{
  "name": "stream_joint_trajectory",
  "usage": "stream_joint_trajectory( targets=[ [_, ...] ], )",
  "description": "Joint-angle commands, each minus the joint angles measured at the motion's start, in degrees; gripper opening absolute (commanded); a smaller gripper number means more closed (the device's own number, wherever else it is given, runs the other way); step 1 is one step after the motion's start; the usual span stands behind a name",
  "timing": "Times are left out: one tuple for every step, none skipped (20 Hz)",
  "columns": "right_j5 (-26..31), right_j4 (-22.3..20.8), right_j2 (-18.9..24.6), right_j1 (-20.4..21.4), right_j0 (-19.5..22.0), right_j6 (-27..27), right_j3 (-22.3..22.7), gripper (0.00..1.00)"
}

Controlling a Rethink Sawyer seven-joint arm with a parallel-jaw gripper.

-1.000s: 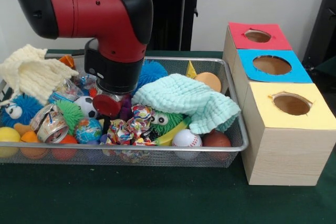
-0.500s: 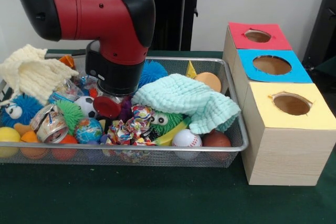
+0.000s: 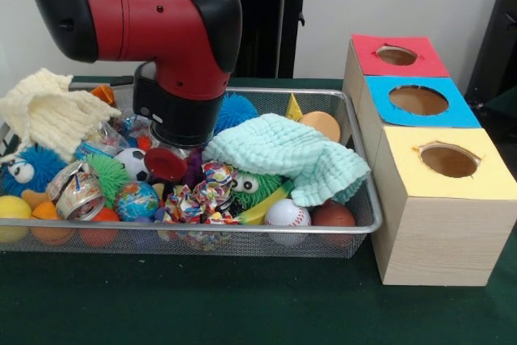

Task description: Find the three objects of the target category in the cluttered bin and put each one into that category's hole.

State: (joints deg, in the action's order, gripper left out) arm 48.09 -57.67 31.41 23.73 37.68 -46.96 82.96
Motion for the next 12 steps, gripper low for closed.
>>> stream_joint_trajectory(
  targets=[
    [5.5,-1.4,-2.5,-3.4,1.6,14.7,0.1,0.0],
    [5.0,-0.8,-1.9,-2.1,2.2,15.2,1.2,0.0],
    [4.5,0.5,-0.8,-0.3,2.9,15.3,2.8,0.0],
    [3.2,1.9,0.7,1.7,4.1,15.3,4.8,0.0],
    [3.8,3.9,2.0,3.3,5.3,16.1,5.9,0.0],
    [3.9,4.8,2.7,5.4,6.0,17.0,7.4,0.0],
    [4.6,5.9,3.4,6.7,6.5,17.4,8.2,0.0],
    [5.3,6.9,4.0,8.0,7.0,17.7,9.1,0.0],
    [5.8,7.8,4.5,8.6,7.4,17.8,9.6,0.0],
    [6.1,8.2,4.9,9.3,7.6,18.0,10.0,0.0],
    [6.0,8.3,5.0,9.3,7.8,17.7,10.3,0.0],
    [6.3,8.8,5.3,10.0,7.9,17.6,10.8,0.0]
  ],
)
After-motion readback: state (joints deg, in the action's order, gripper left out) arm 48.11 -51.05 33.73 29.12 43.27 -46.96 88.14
